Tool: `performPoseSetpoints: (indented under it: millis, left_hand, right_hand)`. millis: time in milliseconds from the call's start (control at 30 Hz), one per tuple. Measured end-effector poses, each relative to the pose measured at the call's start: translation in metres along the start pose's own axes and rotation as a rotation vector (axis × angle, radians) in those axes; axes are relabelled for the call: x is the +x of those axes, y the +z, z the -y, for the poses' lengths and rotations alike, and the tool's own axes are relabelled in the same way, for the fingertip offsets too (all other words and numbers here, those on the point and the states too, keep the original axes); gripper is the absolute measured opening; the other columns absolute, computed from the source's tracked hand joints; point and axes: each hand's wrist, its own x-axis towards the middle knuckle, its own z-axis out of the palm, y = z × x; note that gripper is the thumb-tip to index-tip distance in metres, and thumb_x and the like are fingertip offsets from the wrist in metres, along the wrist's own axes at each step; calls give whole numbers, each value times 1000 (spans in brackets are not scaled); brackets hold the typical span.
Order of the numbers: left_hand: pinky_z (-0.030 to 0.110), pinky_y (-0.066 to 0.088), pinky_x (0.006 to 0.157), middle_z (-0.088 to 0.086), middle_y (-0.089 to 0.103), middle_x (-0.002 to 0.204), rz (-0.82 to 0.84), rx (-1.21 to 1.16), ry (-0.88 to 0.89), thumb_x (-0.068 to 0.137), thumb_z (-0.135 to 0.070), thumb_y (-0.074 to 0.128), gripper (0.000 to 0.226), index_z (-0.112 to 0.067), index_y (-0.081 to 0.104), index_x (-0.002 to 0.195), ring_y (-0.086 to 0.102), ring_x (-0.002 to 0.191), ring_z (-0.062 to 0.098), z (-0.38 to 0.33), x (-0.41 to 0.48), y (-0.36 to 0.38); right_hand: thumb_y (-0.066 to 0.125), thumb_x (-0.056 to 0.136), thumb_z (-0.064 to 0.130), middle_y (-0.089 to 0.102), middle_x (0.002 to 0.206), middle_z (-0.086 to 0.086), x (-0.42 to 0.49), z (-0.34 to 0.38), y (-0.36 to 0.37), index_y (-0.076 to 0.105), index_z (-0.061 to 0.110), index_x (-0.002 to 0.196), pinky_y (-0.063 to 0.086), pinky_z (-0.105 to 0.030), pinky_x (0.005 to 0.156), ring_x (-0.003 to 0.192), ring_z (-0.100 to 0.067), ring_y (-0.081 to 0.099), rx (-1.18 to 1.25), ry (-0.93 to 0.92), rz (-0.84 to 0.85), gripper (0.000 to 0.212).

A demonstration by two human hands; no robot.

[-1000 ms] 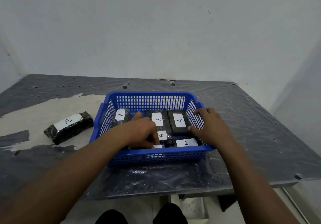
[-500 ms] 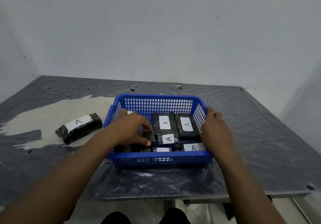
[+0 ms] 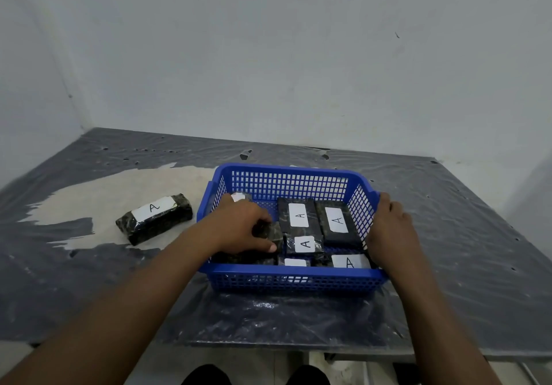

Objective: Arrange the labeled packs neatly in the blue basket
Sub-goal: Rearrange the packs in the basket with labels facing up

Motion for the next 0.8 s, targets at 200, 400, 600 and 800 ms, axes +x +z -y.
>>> performPoseSetpoints:
  millis: [200, 400, 600, 800]
  left_hand:
    - [24, 54, 77, -18, 69, 103, -141, -620, -45, 65, -59, 76, 46, -40, 63, 105, 67, 96, 1, 13, -15, -33]
    - [23, 56, 75, -5, 70, 110, -178, -1125, 125, 68, -14, 78, 43, -27, 56, 102, 71, 99, 14, 16, -36, -31]
    - [28, 55, 76, 11, 64, 118, -179, -1260, 178, 70, 0, 72, 46, -17, 48, 106, 66, 99, 21, 14, -39, -20]
    - [27, 55, 76, 10, 69, 112, -134, -1458, 137, 74, -14, 65, 43, -12, 54, 116, 68, 96, 19, 8, -39, -18]
  right_hand:
    - [69, 90, 10, 41, 143, -22, -2, 1, -2, 14, 6, 156, 48, -46, 97, 128, -37, 44, 15, 6, 6, 86]
    - [65, 94, 12, 41, 144, -23, -3, 3, -2, 14, 6, 156, 48, -46, 99, 130, -37, 43, 19, 21, 7, 81]
    - [50, 102, 36, 36, 151, -20, -4, 6, -3, 17, 10, 157, 41, -53, 106, 138, -37, 32, 21, 39, -27, 69]
    - [57, 97, 41, 41, 154, 2, -19, 31, -16, 40, 24, 151, 34, -48, 115, 141, -19, 32, 270, -422, -236, 59]
